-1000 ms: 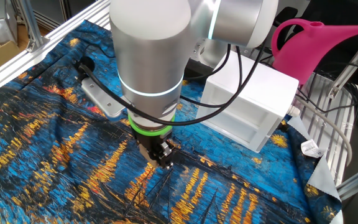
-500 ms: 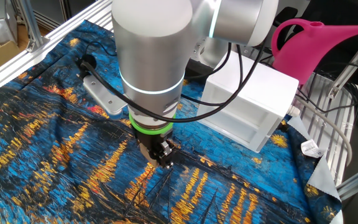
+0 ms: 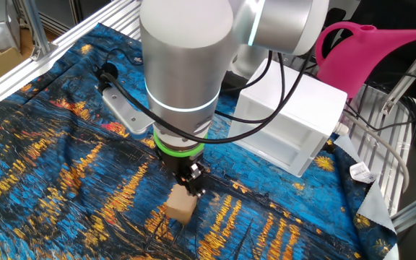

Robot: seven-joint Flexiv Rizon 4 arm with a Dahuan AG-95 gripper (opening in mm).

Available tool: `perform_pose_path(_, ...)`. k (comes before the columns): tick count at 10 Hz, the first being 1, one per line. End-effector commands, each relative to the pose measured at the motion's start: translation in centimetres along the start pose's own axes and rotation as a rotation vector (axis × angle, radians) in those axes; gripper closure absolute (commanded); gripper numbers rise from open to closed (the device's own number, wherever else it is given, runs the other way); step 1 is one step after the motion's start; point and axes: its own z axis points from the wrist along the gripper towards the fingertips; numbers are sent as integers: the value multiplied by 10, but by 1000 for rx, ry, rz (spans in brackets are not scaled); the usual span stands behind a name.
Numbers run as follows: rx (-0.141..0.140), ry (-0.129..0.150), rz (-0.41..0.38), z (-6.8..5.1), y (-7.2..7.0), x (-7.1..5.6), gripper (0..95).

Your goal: Pick up the small block on the left and move it to the right

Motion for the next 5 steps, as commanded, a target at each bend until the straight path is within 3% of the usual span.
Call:
perform_pose_path(1, 2, -1, -4, -1, 0, 1, 0)
perform_pose_path(4, -6, 2, -16, -1, 0, 1, 0)
perform_pose_path(5, -10, 3, -24, -1, 0, 1, 190)
